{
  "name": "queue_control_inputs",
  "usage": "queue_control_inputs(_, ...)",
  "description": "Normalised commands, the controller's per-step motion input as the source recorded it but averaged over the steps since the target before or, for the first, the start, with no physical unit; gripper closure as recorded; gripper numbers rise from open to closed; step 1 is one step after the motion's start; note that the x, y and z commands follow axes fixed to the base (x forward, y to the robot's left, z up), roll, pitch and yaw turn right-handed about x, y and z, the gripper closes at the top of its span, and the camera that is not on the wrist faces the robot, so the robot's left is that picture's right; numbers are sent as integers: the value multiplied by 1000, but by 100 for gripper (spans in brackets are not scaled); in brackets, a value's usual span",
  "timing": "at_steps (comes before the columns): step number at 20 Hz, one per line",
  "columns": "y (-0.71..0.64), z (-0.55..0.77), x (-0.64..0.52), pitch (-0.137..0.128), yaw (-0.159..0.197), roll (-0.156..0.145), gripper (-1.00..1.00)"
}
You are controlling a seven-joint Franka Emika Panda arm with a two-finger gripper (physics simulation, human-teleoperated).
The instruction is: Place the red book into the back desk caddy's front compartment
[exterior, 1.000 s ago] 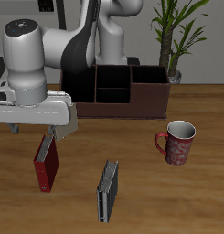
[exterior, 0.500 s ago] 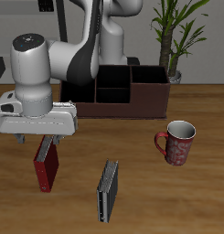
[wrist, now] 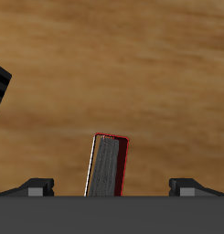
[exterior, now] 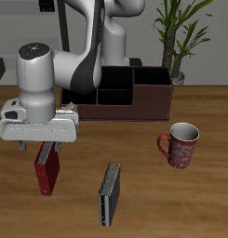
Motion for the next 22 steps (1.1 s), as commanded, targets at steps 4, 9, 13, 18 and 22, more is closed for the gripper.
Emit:
queue_control_inputs(4, -8, -87, -47, -21, -13, -6, -100)
queue_control_inputs(9, -60, -141, 8, 3, -8, -21, -100)
queue_control_inputs(13, -82, -111, 38, 8, -18, -19, -100)
queue_control_inputs(18, 18, -84, 80, 3, -25, -15, -100)
queue_control_inputs(22, 109, -69, 78, 6, -41, 7, 100)
